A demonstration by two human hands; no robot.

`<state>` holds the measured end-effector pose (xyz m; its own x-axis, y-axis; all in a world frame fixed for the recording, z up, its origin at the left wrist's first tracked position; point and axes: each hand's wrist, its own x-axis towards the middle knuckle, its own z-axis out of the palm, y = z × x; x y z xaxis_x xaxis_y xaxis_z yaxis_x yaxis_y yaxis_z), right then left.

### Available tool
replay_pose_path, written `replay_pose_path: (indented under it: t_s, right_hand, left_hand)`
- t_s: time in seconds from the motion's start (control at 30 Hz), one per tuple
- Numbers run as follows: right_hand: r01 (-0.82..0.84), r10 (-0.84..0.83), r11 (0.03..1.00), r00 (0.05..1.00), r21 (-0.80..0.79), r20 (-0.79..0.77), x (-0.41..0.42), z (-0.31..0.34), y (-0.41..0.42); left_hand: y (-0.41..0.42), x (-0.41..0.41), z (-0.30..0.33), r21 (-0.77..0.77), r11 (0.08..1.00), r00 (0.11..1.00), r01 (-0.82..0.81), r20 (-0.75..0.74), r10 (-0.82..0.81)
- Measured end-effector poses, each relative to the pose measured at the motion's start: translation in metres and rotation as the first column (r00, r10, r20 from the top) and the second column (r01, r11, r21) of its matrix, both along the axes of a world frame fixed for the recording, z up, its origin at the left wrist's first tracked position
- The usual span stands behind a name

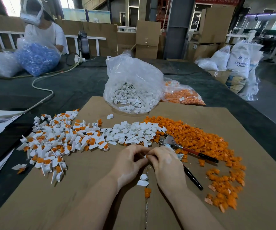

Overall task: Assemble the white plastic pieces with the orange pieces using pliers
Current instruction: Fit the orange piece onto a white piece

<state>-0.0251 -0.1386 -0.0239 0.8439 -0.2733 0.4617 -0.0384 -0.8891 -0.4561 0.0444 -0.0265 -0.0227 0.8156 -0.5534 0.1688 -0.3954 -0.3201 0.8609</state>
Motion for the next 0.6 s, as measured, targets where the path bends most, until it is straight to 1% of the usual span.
replay_pose_path:
  t_s: [0.1,0.23,0.37,0.47,0.53,0.6]
  right_hand:
    - [0.02,-0.02,1.0,1.0,0.003,0.003,0.0,0.003,-0.004]
    - [0.111,-0.111,0.994,0.994,-0.006,-0.004,-0.002,0.01,-0.02]
    - [0.227,-0.228,0.974,0.973,-0.015,-0.032,-0.007,0.016,-0.042]
    - [0.329,-0.331,0.944,0.939,-0.034,-0.094,-0.011,0.02,-0.059]
    - [0.396,-0.4,0.916,0.904,-0.06,-0.149,-0.013,0.022,-0.068]
    - [0.418,-0.429,0.903,0.883,-0.097,-0.188,-0.015,0.024,-0.072]
  left_hand:
    - [0.001,0.001,0.0,0.018,0.995,0.994,-0.103,0.038,0.102]
    - [0.007,0.007,-0.002,0.041,0.958,0.959,-0.282,0.053,0.28]
    - [0.017,0.015,-0.002,0.057,0.88,0.879,-0.471,0.114,0.463]
    - [0.023,0.019,-0.002,0.056,0.801,0.801,-0.596,0.113,0.588]
    - [0.026,0.02,-0.003,0.067,0.77,0.771,-0.635,0.114,0.626]
    - [0.026,0.019,-0.004,0.074,0.761,0.762,-0.644,0.14,0.632]
